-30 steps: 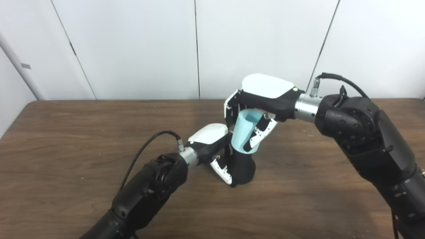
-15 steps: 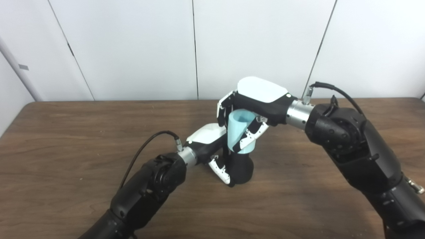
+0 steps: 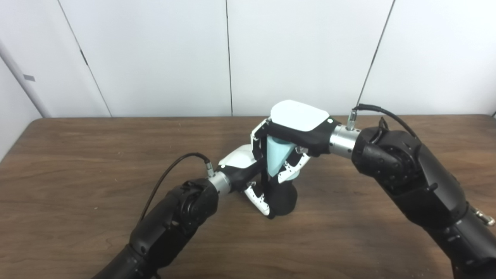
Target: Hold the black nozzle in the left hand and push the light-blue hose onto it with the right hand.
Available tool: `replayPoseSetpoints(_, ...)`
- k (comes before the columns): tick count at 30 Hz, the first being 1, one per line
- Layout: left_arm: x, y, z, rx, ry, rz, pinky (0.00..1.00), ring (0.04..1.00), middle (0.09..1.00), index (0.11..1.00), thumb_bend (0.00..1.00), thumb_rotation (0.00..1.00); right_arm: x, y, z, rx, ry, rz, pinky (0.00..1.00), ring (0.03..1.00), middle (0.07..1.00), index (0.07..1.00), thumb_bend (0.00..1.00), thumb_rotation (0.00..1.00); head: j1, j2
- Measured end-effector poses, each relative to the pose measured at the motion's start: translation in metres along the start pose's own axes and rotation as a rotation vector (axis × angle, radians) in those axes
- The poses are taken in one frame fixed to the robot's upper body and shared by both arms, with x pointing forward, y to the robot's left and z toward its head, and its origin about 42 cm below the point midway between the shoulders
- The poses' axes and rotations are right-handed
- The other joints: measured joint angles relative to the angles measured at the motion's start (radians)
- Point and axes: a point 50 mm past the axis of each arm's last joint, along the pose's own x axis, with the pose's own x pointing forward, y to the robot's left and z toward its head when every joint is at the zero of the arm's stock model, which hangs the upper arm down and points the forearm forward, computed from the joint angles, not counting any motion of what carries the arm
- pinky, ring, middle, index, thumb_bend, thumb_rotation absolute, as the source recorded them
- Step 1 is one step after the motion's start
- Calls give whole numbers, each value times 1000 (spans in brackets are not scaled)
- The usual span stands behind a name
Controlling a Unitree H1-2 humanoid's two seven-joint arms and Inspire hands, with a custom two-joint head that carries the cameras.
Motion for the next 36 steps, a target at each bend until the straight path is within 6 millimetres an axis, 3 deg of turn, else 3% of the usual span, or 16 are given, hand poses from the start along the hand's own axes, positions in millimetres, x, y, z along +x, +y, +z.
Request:
replayPoseSetpoints(7,1,0,2,-3,-8,1,1000,587,487,482,526,0,-18,11,-5,81,30,-77,447,449,480,470,505,0,-5,2)
replayPoseSetpoints(12,0,0,2,-4,-7,-1,1000,586,492,477,526,0,-28,26,-4,151,65,-187,465,426,494,475,504,0,-5,3)
replayPoseSetpoints(24,0,0,0,-2,-2,-10,1000,586,490,478,526,0,-25,52,4,184,85,-342,375,435,491,479,503,0,-3,8)
replayPoseSetpoints(34,0,1,0,0,-1,-11,1000,592,488,480,526,0,-21,49,4,154,51,-318,393,431,496,473,503,0,-2,6)
replayPoseSetpoints(36,0,1,0,0,-1,-11,1000,593,488,481,526,0,-21,46,3,141,46,-299,358,441,514,503,500,0,-3,6)
